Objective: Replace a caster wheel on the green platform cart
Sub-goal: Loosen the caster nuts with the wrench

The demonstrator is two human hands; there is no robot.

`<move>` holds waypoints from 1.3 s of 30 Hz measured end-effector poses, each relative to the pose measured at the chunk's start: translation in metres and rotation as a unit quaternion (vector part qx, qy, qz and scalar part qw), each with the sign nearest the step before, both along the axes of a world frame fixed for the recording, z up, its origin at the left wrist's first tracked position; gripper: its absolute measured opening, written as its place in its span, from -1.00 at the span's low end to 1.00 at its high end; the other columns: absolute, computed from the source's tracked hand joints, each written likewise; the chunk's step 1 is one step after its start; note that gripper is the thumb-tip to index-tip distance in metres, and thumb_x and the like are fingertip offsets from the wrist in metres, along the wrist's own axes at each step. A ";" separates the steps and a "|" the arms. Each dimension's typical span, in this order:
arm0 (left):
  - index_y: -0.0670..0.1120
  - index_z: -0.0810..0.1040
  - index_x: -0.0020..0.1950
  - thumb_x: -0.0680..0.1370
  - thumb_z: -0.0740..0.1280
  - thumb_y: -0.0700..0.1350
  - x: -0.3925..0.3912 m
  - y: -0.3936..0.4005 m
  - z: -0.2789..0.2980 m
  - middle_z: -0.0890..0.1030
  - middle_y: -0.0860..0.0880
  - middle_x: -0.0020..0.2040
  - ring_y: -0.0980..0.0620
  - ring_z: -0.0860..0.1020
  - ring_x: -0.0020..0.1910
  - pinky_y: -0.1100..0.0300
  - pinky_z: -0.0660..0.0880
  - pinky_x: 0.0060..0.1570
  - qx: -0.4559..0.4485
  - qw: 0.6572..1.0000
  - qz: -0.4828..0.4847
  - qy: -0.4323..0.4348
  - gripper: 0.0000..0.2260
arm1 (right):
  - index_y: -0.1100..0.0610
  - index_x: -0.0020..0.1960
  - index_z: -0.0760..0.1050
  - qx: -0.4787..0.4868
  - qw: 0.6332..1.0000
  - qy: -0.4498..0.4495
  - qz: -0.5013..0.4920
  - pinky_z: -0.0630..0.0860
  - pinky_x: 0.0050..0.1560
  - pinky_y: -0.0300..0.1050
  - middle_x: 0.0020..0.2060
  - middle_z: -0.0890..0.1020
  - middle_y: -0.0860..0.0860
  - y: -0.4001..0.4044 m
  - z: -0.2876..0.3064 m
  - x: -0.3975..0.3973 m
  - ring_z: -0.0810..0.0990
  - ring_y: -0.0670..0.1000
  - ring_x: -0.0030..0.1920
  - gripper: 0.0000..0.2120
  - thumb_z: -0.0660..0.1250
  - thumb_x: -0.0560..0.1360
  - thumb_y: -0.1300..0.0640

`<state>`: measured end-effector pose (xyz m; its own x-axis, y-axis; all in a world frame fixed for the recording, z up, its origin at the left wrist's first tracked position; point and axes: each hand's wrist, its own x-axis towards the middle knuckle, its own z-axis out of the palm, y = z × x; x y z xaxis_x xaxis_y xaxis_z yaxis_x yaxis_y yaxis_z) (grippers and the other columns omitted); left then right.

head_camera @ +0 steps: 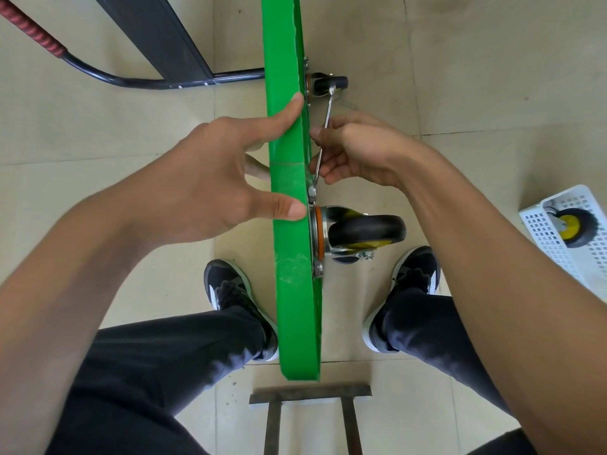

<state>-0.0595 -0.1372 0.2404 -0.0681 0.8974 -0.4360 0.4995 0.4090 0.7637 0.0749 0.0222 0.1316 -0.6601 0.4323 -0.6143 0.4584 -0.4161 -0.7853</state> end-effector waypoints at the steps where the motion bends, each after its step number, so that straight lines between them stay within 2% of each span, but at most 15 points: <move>1: 0.37 0.08 0.54 0.17 0.50 0.17 0.000 0.000 0.000 0.30 0.39 0.45 0.21 0.56 0.16 0.31 0.56 0.06 0.000 1.000 0.000 -0.002 0.01 | 0.27 0.22 0.43 0.000 1.000 -0.004 0.002 0.59 -0.33 -0.13 -0.21 0.57 0.19 0.000 -0.001 -0.001 0.60 0.02 -0.37 -0.76 0.27 0.66 0.12; 4: 0.38 0.08 0.53 0.17 0.50 0.17 0.000 0.000 0.001 0.28 0.42 0.43 0.22 0.56 0.15 0.34 0.56 0.03 -0.003 1.000 -0.001 -0.003 0.01 | 0.26 0.24 0.44 -0.007 1.000 -0.007 0.009 0.59 -0.32 -0.13 -0.24 0.57 0.15 0.002 -0.002 -0.004 0.60 0.01 -0.37 -0.75 0.26 0.66 0.12; 8: 0.37 0.07 0.54 0.17 0.50 0.17 0.000 0.000 0.000 0.29 0.40 0.46 0.22 0.57 0.14 0.34 0.56 0.05 -0.002 1.000 -0.001 -0.003 0.01 | 0.21 0.15 0.45 -0.030 0.999 -0.011 0.033 0.58 -0.31 -0.17 -0.26 0.58 0.10 0.002 0.000 -0.005 0.59 -0.02 -0.35 -0.82 0.23 0.67 0.10; 12: 0.37 0.08 0.54 0.21 0.52 0.11 0.000 0.000 0.001 0.28 0.44 0.42 0.23 0.56 0.13 0.39 0.55 0.03 -0.004 1.000 0.001 -0.007 -0.01 | 0.25 0.25 0.43 -0.049 0.998 -0.017 0.027 0.58 -0.31 -0.19 -0.23 0.57 0.11 -0.004 -0.004 -0.002 0.57 -0.02 -0.32 -0.75 0.21 0.68 0.09; 15: 0.35 0.09 0.54 0.21 0.52 0.11 0.001 0.001 0.000 0.28 0.40 0.45 0.26 0.55 0.13 0.45 0.53 0.00 -0.005 1.000 0.003 -0.011 -0.01 | 0.23 0.20 0.41 -0.052 0.999 -0.010 0.010 0.58 -0.32 -0.19 -0.26 0.56 0.09 -0.008 -0.007 0.000 0.56 -0.02 -0.34 -0.80 0.21 0.68 0.10; 20: 0.36 0.08 0.54 0.21 0.52 0.10 0.002 0.001 0.001 0.30 0.38 0.47 0.20 0.57 0.13 0.35 0.57 0.03 -0.007 1.000 0.005 -0.008 -0.01 | 0.23 0.23 0.40 -0.075 0.997 -0.012 0.005 0.58 -0.34 -0.17 -0.30 0.59 0.08 -0.007 -0.008 0.000 0.57 -0.02 -0.36 -0.79 0.23 0.67 0.11; 23: 0.34 0.09 0.55 0.21 0.52 0.09 0.003 0.001 0.001 0.33 0.35 0.47 0.13 0.59 0.16 0.23 0.58 0.09 -0.006 1.000 0.008 -0.017 -0.01 | 0.24 0.26 0.40 -0.068 0.997 -0.018 0.006 0.58 -0.34 -0.18 -0.23 0.58 0.12 -0.008 -0.006 -0.001 0.57 -0.02 -0.35 -0.76 0.23 0.67 0.12; 25: 0.33 0.10 0.55 0.21 0.52 0.09 0.002 0.001 0.000 0.35 0.33 0.47 0.11 0.59 0.16 0.21 0.58 0.10 -0.005 1.000 0.008 -0.019 0.00 | 0.27 0.28 0.41 -0.041 0.999 -0.027 0.000 0.58 -0.34 -0.19 -0.10 0.55 0.18 -0.010 -0.005 -0.001 0.55 -0.02 -0.34 -0.74 0.23 0.67 0.13; 28: 0.33 0.10 0.55 0.21 0.52 0.08 0.002 0.001 0.000 0.35 0.35 0.46 0.20 0.57 0.12 0.43 0.54 0.00 -0.005 1.000 0.010 -0.013 -0.01 | 0.34 0.32 0.41 0.001 1.000 -0.022 -0.015 0.54 -0.37 -0.18 0.00 0.51 0.21 -0.016 0.000 -0.001 0.52 -0.01 -0.35 -0.69 0.24 0.66 0.15; 30: 0.33 0.09 0.55 0.22 0.52 0.08 0.002 0.002 0.001 0.37 0.33 0.45 0.23 0.57 0.09 0.50 0.51 -0.05 -0.007 1.000 0.011 -0.005 -0.01 | 0.36 0.30 0.42 0.045 0.999 -0.011 -0.008 0.50 -0.39 -0.17 -0.04 0.52 0.22 -0.019 0.009 -0.001 0.51 -0.02 -0.37 -0.70 0.24 0.66 0.18; 35: 0.30 0.10 0.56 0.21 0.50 0.09 0.002 0.003 0.001 0.39 0.32 0.45 0.21 0.59 0.10 0.47 0.51 0.00 -0.003 1.000 0.010 -0.008 -0.01 | 0.28 0.16 0.51 0.201 0.980 0.005 0.005 0.54 -0.28 0.03 -0.11 0.63 0.32 -0.035 0.029 0.009 0.57 0.07 -0.32 -0.81 0.26 0.64 0.17; 39: 0.30 0.10 0.57 0.21 0.50 0.10 0.003 0.002 0.001 0.36 0.31 0.47 0.25 0.58 0.08 0.50 0.49 -0.01 -0.002 1.000 0.008 -0.004 -0.01 | 0.15 0.05 0.55 0.294 0.955 0.033 -0.011 0.59 -0.17 0.12 -0.16 0.66 0.12 -0.053 0.030 0.019 0.60 0.06 -0.27 -0.88 0.29 0.59 0.13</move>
<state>-0.0569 -0.1352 0.2414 -0.0792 0.8945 -0.4399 0.4868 0.4199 0.7660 0.0935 -0.0304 0.1614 -0.6750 0.7047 -0.2186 0.3965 0.0966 -0.9129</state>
